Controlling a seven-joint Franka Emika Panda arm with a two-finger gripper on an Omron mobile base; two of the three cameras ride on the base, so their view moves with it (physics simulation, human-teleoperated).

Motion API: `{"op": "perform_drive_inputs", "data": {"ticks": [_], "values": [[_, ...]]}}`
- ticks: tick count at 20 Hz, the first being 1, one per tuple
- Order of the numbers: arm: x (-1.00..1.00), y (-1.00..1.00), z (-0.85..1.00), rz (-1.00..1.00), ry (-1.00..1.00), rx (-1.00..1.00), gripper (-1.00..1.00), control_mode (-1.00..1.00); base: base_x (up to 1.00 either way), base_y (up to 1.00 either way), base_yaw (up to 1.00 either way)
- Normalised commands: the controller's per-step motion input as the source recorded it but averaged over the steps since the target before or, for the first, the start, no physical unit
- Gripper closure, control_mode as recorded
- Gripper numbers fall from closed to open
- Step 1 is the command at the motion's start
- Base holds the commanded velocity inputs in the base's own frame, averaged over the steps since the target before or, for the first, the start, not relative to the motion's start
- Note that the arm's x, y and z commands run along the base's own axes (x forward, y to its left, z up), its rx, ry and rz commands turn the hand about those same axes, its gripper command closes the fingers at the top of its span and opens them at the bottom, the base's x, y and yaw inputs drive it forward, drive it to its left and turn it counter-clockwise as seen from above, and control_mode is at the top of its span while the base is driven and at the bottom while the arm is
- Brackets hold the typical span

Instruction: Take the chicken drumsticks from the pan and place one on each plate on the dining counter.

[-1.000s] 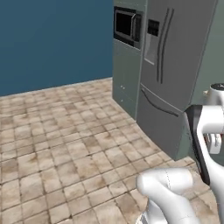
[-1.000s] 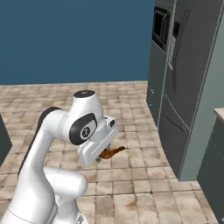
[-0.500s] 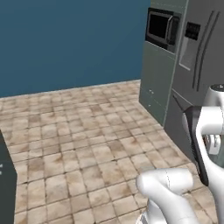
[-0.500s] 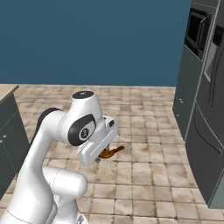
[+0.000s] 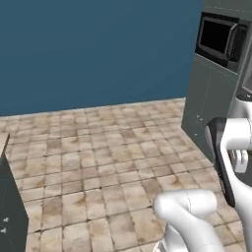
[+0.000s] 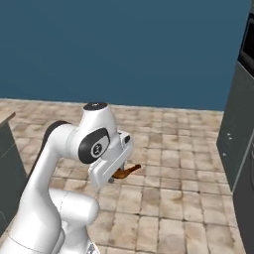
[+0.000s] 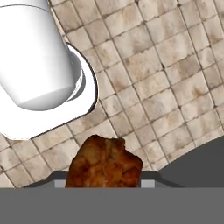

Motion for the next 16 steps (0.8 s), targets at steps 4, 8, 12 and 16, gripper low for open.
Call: {"op": "perform_drive_inputs", "data": {"ticks": [4, 8, 12, 16], "values": [[0.0, 0.0, 0.0, 0.0, 0.0, 0.0, 1.0, 1.0, 1.0, 0.0, 0.3], [0.0, 0.0, 0.0, 0.0, 0.0, 0.0, 1.0, 1.0, 1.0, 0.0, 0.34], [0.0, 0.0, 0.0, 0.0, 0.0, 0.0, 1.0, 1.0, 1.0, 0.0, 0.37], [0.0, 0.0, 0.0, 0.0, 0.0, 0.0, 1.0, 1.0, 1.0, 0.0, 0.4]]}}
